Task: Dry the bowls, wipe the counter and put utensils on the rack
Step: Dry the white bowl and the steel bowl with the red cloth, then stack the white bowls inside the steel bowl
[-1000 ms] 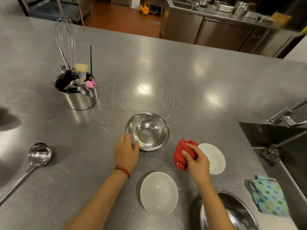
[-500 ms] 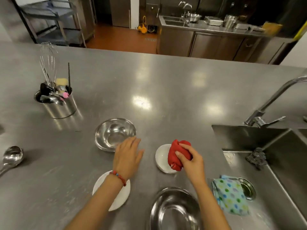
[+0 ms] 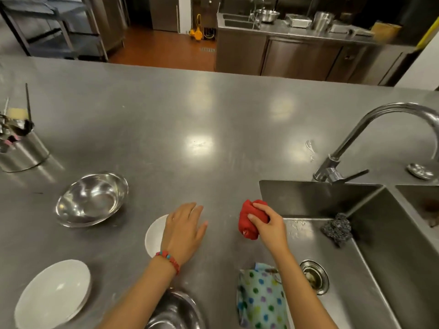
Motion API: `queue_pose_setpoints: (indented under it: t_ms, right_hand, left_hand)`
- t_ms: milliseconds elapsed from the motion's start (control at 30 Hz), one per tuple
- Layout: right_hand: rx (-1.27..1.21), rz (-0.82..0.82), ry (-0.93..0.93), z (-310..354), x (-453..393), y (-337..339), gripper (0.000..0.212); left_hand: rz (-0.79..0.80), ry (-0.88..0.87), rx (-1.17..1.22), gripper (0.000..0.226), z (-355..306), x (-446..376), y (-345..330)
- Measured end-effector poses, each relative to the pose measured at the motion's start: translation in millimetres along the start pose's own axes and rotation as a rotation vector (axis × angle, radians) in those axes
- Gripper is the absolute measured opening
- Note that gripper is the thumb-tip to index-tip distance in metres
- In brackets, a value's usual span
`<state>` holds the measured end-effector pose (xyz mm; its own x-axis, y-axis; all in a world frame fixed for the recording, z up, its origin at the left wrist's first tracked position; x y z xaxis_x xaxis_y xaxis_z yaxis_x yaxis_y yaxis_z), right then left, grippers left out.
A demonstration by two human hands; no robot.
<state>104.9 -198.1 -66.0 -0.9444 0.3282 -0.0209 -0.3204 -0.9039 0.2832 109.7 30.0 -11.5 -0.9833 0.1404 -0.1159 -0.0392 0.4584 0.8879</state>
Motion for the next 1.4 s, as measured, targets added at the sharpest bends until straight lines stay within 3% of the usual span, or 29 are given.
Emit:
queue_pose_setpoints:
  t_ms: [400, 567, 700, 833, 967, 1100, 1233, 1400]
  right_hand:
    - [0.216, 0.056, -0.017, -59, -77, -7, 0.039]
    - [0.513, 0.106, 0.067, -46, -71, -9, 0.042]
    - [0.728, 0.047, 0.183, -11, -60, -9, 0.041]
    - [0.561, 0.121, 0.206, 16, -38, -41, 0.037]
    - [0.226, 0.189, 0.057, 21, -2, -86, 0.032]
    - [0.163, 0.301, -0.086, 6, 33, -128, 0.032]
    - [0.022, 0.322, -0.172, -5, 53, -148, 0.021]
    - [-0.227, 0.244, -0.422, -19, 73, -159, 0.012]
  left_hand:
    - [0.068, -0.091, -0.151, 0.039, -23, -45, -66]
    - [0.057, -0.055, -0.147, 0.038, -19, -39, -59]
    - [0.008, -0.035, -0.152, 0.038, -9, -30, -40]
    - [-0.02, 0.032, -0.104, 0.036, 11, -18, -15]
    - [-0.043, 0.131, -0.068, 0.049, 44, -1, 4]
    - [-0.075, 0.271, 0.024, 0.064, 92, 24, 19]
    - [-0.073, 0.389, 0.123, 0.042, 139, 55, 31]
    - [-0.108, 0.46, 0.206, 0.039, 178, 88, 48]
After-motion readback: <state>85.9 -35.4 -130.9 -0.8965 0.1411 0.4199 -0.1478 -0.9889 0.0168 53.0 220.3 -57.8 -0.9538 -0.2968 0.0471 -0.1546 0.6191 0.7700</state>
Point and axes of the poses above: each hand's wrist, its own x-axis away from the middle knuckle, its own y-axis out of the back of the hand, z = x × y, the point moved 9 cm from there along -x, towards the middle knuckle, and after that the axes turned 7 degrees about y, right-handed, at the moved point
